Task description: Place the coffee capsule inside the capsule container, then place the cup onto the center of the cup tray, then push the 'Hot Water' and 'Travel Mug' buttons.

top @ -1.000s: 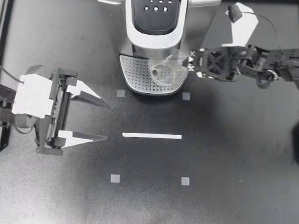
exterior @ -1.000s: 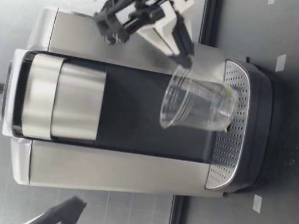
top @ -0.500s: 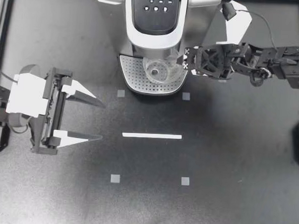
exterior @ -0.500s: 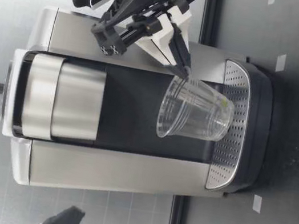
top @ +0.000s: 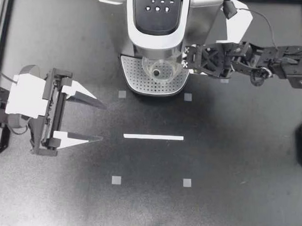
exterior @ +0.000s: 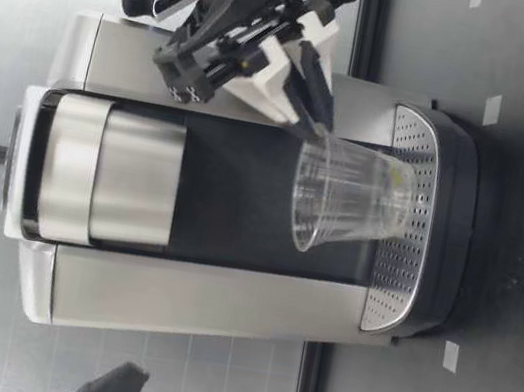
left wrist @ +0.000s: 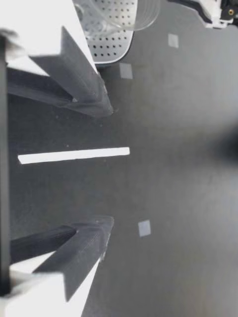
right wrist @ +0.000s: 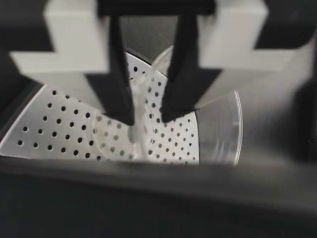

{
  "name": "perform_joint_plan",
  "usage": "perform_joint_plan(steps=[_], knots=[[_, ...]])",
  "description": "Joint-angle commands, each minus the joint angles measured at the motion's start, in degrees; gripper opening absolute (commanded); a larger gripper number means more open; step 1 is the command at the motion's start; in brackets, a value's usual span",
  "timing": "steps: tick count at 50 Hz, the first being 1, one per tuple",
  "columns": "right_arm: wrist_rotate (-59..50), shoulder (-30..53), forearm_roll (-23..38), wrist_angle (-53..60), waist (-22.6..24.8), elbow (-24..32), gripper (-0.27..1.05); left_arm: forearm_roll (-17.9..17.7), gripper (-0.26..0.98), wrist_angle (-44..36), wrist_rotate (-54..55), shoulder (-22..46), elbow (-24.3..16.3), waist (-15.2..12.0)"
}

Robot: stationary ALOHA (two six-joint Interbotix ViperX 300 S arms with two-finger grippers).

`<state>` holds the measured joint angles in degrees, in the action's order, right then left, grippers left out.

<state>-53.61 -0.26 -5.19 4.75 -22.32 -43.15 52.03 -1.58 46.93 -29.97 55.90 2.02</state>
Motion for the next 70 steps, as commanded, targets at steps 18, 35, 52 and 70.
perform_joint_plan(steps=[18, 35, 52, 70], knots=[[0.18, -2.37, 0.62, 0.53, 0.35, 1.05, 0.47, -0.53, 0.69, -0.35, 0.09, -0.62, -0.70, -0.09], [0.09, -7.29, 0.62, 0.44, 0.35, -4.13, 0.53, -1.32, 0.69, -0.35, 0.18, -1.14, -0.62, -0.09], [2.11, -15.91, 4.48, 0.44, 0.35, -12.39, 0.53, -2.81, 0.69, 0.09, 0.18, -0.44, -0.62, -0.35], [15.47, -21.53, 27.16, 0.70, 9.23, -15.91, 0.53, -7.12, 0.68, -2.64, 0.09, 2.64, -0.44, -4.66]])
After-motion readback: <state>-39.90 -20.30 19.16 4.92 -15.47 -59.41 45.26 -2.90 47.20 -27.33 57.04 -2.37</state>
